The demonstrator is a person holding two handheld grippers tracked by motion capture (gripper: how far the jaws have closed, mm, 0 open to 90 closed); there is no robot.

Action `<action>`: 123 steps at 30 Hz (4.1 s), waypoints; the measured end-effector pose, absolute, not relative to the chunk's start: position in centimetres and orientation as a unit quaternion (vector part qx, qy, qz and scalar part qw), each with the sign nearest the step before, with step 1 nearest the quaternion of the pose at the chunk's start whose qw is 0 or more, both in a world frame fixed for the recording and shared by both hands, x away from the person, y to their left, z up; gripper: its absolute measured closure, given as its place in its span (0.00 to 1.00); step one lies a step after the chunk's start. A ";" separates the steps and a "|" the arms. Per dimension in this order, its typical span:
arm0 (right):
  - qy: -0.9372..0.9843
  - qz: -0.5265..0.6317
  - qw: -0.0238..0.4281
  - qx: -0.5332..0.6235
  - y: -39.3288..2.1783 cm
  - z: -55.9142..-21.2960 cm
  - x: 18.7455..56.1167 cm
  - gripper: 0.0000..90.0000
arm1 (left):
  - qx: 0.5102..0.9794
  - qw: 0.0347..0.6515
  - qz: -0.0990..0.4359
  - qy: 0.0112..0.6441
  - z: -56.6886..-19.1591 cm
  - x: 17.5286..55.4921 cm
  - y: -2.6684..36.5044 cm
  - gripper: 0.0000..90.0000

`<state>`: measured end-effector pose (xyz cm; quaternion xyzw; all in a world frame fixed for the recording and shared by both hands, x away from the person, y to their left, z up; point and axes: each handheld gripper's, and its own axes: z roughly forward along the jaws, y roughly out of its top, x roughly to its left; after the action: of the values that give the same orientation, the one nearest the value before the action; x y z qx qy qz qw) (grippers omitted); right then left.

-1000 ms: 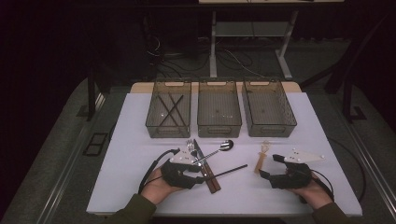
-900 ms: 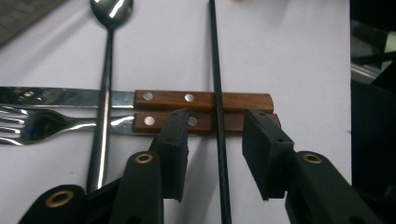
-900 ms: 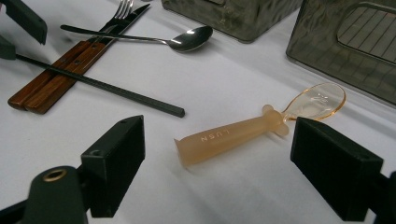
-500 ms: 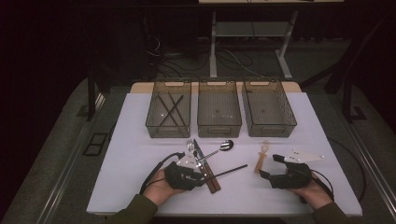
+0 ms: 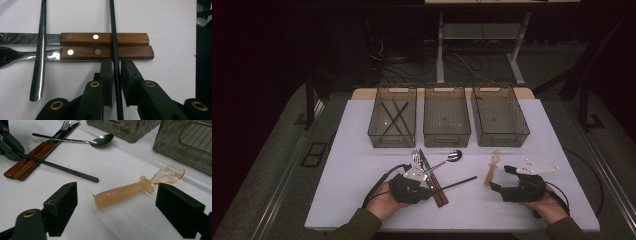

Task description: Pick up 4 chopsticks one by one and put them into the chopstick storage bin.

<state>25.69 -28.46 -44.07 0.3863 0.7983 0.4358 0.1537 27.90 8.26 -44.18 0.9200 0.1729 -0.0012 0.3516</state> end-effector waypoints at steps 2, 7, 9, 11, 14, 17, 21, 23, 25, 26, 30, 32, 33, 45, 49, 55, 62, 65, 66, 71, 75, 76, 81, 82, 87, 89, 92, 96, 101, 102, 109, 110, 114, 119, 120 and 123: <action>0.798 0.436 0.154 0.386 -28.5 -44.1 25.7 0.19 | 0.924 0.343 -0.003 0.171 -44.1 27.9 8.3 0.92; 0.798 0.436 0.154 0.386 -28.5 -44.0 25.7 0.19 | 0.923 0.343 -0.004 0.174 -44.1 27.9 8.3 0.95; 0.798 0.436 0.154 0.386 -28.5 -44.0 25.7 0.19 | 0.920 0.350 -0.002 0.175 -44.1 27.9 8.2 0.95; 0.798 0.436 0.154 0.386 -28.5 -44.0 25.7 0.19 | 0.919 0.351 -0.005 0.177 -44.0 27.9 8.3 0.95; 0.798 0.436 0.154 0.385 -28.5 -44.0 25.7 0.19 | 0.918 0.355 -0.007 0.178 -43.8 27.9 8.5 0.95; 0.798 0.436 0.154 0.386 -28.5 -44.0 25.7 0.19 | 0.916 0.358 -0.009 0.179 -43.7 28.0 8.6 0.95; 0.798 0.436 0.154 0.386 -28.5 -44.0 25.7 0.19 | 0.913 0.367 -0.008 0.179 -43.3 28.0 8.8 0.95; 0.798 0.436 0.154 0.386 -28.5 -44.0 25.7 0.19 | 0.911 0.371 -0.006 0.180 -43.2 28.0 9.0 0.95; 0.798 0.436 0.154 0.386 -28.5 -44.0 25.7 0.19 | 0.910 0.374 -0.005 0.181 -43.0 28.1 9.2 0.95; 0.798 0.436 0.154 0.386 -28.5 -44.0 25.7 0.19 | 0.909 0.375 -0.004 0.182 -42.9 28.1 9.3 0.95; 0.798 0.436 0.154 0.386 -28.5 -44.0 25.7 0.19 | 0.904 0.384 0.000 0.189 -42.5 28.3 9.8 0.95; 0.798 0.437 0.154 0.385 -28.5 -44.0 25.7 0.19 | 0.901 0.389 0.003 0.194 -42.4 28.3 10.1 0.95; 0.798 0.437 0.154 0.385 -28.5 -44.0 25.7 0.19 | 0.899 0.391 0.004 0.198 -42.3 28.4 10.2 0.95; 0.799 0.436 0.154 0.384 -28.5 -44.0 25.7 0.19 | 0.883 0.412 0.021 0.224 -41.4 29.3 12.4 0.95; 0.799 0.436 0.154 0.384 -28.5 -44.0 25.7 0.19 | 0.876 0.419 0.027 0.236 -41.2 29.6 13.2 0.95; 0.799 0.436 0.153 0.384 -28.5 -44.0 25.7 0.19 | 0.870 0.425 0.035 0.248 -40.8 29.9 14.3 0.95; 0.799 0.436 0.154 0.384 -28.5 -44.0 25.7 0.19 | 0.860 0.432 0.041 0.268 -40.7 30.4 15.6 0.95; 0.799 0.436 0.154 0.384 -28.5 -44.0 25.7 0.19 | 0.855 0.436 0.045 0.277 -40.5 30.6 16.1 0.95; 0.799 0.436 0.154 0.384 -28.5 -44.0 25.7 0.19 | 0.854 0.436 0.047 0.279 -40.5 30.7 16.3 0.95; 0.799 0.436 0.153 0.384 -28.5 -44.0 25.7 0.19 | 0.847 0.440 0.058 0.294 -40.3 31.1 17.4 0.95; 0.800 0.436 0.153 0.384 -28.4 -44.0 25.7 0.19 | 0.839 0.443 0.069 0.308 -40.1 31.4 18.5 0.95; 0.800 0.436 0.153 0.384 -28.4 -44.0 25.7 0.19 | 0.838 0.443 0.073 0.311 -40.0 31.5 18.8 0.95; 0.801 0.436 0.152 0.382 -28.4 -44.1 25.7 0.19 | 0.825 0.450 0.081 0.333 -39.9 31.9 20.3 0.95; 0.801 0.435 0.153 0.382 -28.4 -44.1 25.7 0.19 | 0.822 0.452 0.081 0.336 -39.9 32.0 20.5 0.95; 0.801 0.435 0.152 0.383 -28.4 -44.1 25.8 0.19 | 0.815 0.453 0.092 0.350 -39.6 32.7 21.4 0.95; 0.801 0.433 0.151 0.385 -28.3 -44.1 25.8 0.19 | 0.812 0.454 0.099 0.354 -39.5 33.1 21.6 0.95; 0.800 0.433 0.151 0.386 -28.3 -44.2 25.8 0.19 | 0.808 0.453 0.111 0.361 -39.3 33.9 22.0 0.95; 0.800 0.433 0.151 0.386 -28.4 -44.2 25.8 0.19 | 0.799 0.457 0.117 0.372 -39.0 34.9 22.3 0.95; 0.800 0.432 0.151 0.389 -28.4 -44.2 25.9 0.19 | 0.792 0.460 0.132 0.379 -38.3 36.2 22.4 0.95; 0.800 0.432 0.151 0.389 -28.4 -44.2 25.9 0.19 | 0.790 0.462 0.135 0.380 -38.2 36.5 22.4 0.95; 0.798 0.433 0.151 0.391 -28.5 -44.2 25.9 0.19 | 0.786 0.454 0.143 0.393 -37.4 38.8 21.6 0.95; 0.798 0.433 0.151 0.391 -28.5 -44.2 25.8 0.19 | 0.788 0.453 0.145 0.392 -37.3 39.1 21.4 0.95; 0.798 0.433 0.151 0.391 -28.5 -44.2 25.8 0.19 | 0.786 0.449 0.145 0.400 -36.9 40.4 20.7 0.95; 0.798 0.433 0.151 0.390 -28.5 -44.2 25.8 0.19 | 0.788 0.436 0.150 0.409 -36.9 42.0 19.9 0.95; 0.798 0.433 0.151 0.390 -28.5 -44.2 25.8 0.19 | 0.787 0.435 0.149 0.412 -37.0 42.3 19.8 0.95; 0.798 0.434 0.151 0.390 -28.5 -44.2 25.8 0.19 | 0.782 0.430 0.150 0.425 -37.2 43.1 19.6 0.95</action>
<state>25.81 -28.51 -44.20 0.3895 0.7983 0.4338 0.1510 43.11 19.57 -37.24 0.7821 0.4248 0.1504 0.4304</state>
